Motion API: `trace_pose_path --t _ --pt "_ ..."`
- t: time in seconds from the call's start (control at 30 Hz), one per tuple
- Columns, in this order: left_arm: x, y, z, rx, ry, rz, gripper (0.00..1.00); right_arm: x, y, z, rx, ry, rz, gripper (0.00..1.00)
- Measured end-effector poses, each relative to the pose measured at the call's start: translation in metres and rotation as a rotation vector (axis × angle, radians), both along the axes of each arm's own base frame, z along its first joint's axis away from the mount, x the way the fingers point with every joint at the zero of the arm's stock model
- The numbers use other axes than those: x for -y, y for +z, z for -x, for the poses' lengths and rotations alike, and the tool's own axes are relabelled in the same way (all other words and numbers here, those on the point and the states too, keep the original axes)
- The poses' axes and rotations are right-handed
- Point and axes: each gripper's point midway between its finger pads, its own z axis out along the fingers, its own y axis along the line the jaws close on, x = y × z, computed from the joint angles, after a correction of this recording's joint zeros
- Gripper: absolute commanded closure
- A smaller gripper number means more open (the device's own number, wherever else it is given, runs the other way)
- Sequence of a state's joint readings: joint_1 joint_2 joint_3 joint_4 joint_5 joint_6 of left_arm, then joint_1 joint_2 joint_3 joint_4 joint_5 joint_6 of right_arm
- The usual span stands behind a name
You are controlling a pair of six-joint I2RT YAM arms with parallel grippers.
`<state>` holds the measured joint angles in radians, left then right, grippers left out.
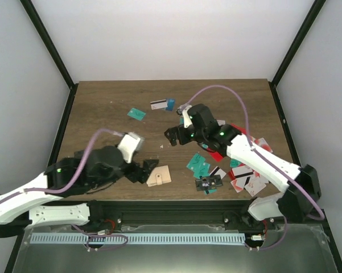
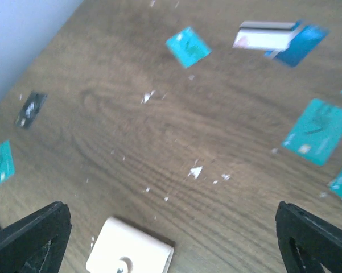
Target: Put the credit cards into the card holder
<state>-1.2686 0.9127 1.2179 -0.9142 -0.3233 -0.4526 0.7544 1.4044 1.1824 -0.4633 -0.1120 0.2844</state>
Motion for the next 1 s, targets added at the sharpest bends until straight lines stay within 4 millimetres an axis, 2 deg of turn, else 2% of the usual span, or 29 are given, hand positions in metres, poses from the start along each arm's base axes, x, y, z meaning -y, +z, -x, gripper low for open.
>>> trace_pose_path --t 0.1,0.17,0.27,0.37,0.5,0.63,0.77,0.87,1.0 --pt "-0.030 0.020 -0.013 0.065 0.129 0.062 0.00 0.022 0.030 -0.003 0.063 -0.105 -0.030 0.00" --pt "-0.050 0.030 -0.022 0.108 0.217 0.078 0.00 0.038 0.053 0.000 0.120 -0.159 -0.061 0.00" --pt "-0.069 0.033 -0.034 0.152 0.325 0.064 0.00 0.063 0.078 0.007 0.193 -0.236 -0.095 0.00" --pt "-0.085 0.028 -0.048 0.183 0.427 0.030 0.00 0.090 0.088 0.014 0.252 -0.326 -0.115 0.00" --pt "-0.111 -0.003 -0.071 0.171 0.570 -0.064 0.00 0.123 0.079 0.026 0.288 -0.425 -0.122 0.00" --pt "-0.148 -0.047 -0.103 0.084 0.739 -0.172 0.00 0.145 0.070 0.032 0.304 -0.499 -0.123 0.00" --pt "-0.179 -0.079 -0.132 -0.010 0.852 -0.206 0.00 0.154 0.068 0.036 0.315 -0.528 -0.133 0.00" --pt "-0.199 -0.095 -0.146 -0.061 0.903 -0.190 0.00 0.157 0.069 0.038 0.319 -0.541 -0.141 0.00" --pt "-0.201 -0.113 -0.154 -0.099 0.889 -0.150 0.00 0.161 0.071 0.040 0.326 -0.553 -0.156 0.00"
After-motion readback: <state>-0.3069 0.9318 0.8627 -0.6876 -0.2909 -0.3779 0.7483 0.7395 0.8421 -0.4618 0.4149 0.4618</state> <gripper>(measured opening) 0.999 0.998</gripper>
